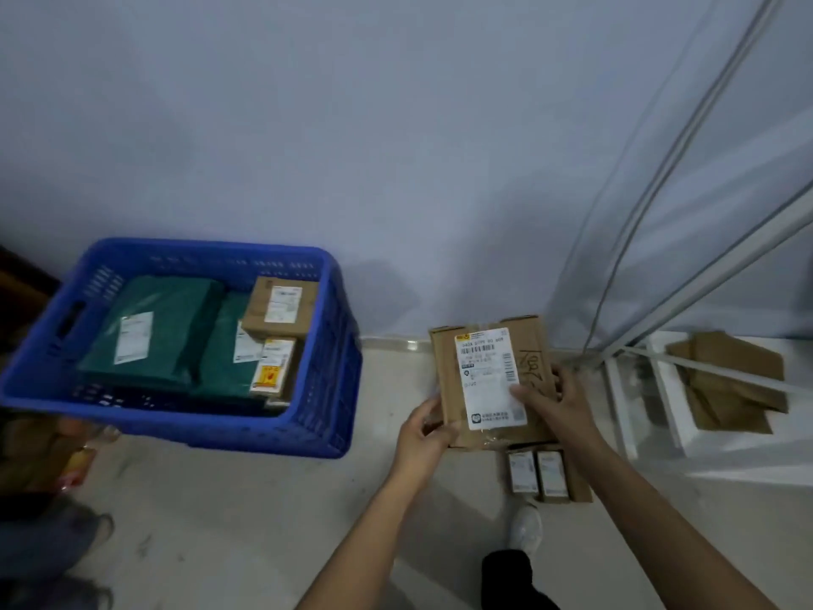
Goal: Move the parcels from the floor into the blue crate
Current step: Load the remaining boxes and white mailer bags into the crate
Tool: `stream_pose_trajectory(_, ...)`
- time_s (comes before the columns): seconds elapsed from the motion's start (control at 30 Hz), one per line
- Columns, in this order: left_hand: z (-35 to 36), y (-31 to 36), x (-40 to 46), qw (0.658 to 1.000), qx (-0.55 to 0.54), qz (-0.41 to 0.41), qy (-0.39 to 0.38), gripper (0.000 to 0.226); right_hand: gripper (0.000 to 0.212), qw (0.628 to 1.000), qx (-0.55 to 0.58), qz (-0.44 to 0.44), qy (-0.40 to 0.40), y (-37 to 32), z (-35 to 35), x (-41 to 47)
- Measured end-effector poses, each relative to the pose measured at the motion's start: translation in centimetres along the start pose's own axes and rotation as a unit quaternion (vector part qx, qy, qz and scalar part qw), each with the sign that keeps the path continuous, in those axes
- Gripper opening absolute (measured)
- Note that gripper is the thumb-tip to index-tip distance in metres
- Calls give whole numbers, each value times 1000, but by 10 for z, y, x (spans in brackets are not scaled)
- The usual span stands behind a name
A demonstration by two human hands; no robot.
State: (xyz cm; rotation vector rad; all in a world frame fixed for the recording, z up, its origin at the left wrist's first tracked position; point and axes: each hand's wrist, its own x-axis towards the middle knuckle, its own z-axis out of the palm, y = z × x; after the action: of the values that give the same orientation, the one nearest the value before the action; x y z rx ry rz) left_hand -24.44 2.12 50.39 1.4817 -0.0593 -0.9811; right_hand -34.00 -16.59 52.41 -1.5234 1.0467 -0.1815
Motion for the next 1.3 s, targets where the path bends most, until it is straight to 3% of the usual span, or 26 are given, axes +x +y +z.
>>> stream_pose_trajectory(0.03, -18, 11, -13, 1000, -9, 18, 2, 53, 76, 1000, 3, -15, -6, -18, 16, -15)
stream_pose_trajectory(0.17, -90, 68, -54, 997, -11, 76, 28, 56, 53, 997, 44, -55, -30, -91, 76, -63)
stream_pose_trajectory(0.4, -192, 151, -79, 985, 5, 144, 99, 43, 57, 990, 68, -83, -88, -183, 181, -83)
stream_pose_trajectory(0.67, -317, 189, -43, 919, 151, 155, 330, 37, 61, 977, 91, -54, -186, -218, 346, -45)
stream_pose_trajectory(0.8, -394, 202, -10, 897, 167, 114, 393, 34, 44, 967, 86, -13, -240, -222, 424, -12)
stream_pose_trajectory(0.93, -460, 207, 23, 892, 171, 83, 411, 35, 36, 970, -8, 26, -242, -204, 471, 24)
stream_pose_trajectory(1.07, -507, 203, 49, 905, 113, 37, 408, 32, 51, 968, -82, 112, -207, -169, 492, 55)
stream_pose_trajectory(1.2, -543, 204, 79, 931, 109, 14, 348, 24, 46, 955, -70, 172, -230, -150, 514, 62)
stream_pose_trajectory(1.3, -568, 201, 103, 945, 139, -15, 297, 26, 73, 947, 4, 202, -248, -154, 544, 64)
